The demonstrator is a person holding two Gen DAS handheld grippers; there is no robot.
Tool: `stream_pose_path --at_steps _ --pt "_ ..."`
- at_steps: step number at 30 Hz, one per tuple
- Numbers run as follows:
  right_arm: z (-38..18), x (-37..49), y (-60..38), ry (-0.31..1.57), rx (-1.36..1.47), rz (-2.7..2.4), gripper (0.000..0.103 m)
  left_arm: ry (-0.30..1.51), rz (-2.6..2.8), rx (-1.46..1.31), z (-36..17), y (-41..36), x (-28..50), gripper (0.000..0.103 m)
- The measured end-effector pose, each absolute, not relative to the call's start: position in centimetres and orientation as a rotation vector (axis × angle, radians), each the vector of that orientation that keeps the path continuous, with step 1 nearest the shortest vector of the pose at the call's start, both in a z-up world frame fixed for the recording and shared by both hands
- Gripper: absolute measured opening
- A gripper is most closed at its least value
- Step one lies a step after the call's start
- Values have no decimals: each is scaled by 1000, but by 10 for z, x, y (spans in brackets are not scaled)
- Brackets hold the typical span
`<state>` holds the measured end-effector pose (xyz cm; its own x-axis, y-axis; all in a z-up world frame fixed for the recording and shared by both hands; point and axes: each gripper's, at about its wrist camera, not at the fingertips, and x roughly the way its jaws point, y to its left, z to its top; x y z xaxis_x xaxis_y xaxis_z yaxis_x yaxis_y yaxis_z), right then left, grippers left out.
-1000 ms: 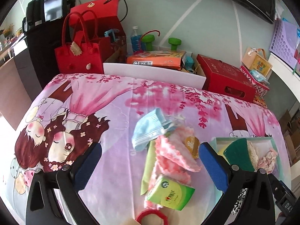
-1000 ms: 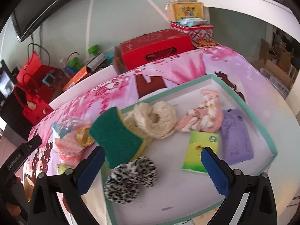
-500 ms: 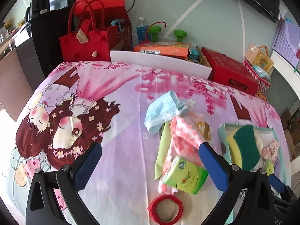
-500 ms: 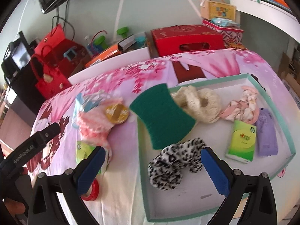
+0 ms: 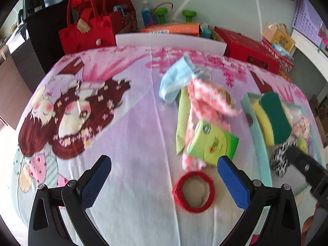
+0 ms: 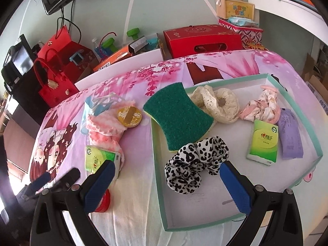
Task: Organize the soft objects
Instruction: 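Grasp the red tape roll with the left tool, then lift the red tape roll with the left tool while the right grasps the green tissue pack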
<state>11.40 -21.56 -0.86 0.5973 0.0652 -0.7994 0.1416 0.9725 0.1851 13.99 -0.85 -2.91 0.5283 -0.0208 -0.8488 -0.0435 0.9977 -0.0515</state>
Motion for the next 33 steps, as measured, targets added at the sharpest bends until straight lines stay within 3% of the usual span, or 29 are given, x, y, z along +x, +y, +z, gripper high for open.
stream_pose_path --at_steps 12,20,21,23,27,31,33 --pt "-15 114 -207 963 235 -33 103 1156 -71 -102 -56 -17 138 103" --pt "-23 116 -211 991 249 -42 103 1196 -98 26 -68 -44 136 101" --pt "-23 116 -211 993 248 -41 103 1200 -100 36 -68 -47 136 99" --pt "-24 116 -210 994 247 -40 103 1209 -110 41 -70 -50 136 78" --pt "-24 117 -208 997 243 -38 103 1239 -120 21 -76 -49 136 72" --pt "-24 118 -207 997 240 -37 103 1233 -158 -7 -74 -48 134 57" --pt "-25 118 -206 998 239 -37 103 1235 -168 2 -75 -48 134 57"
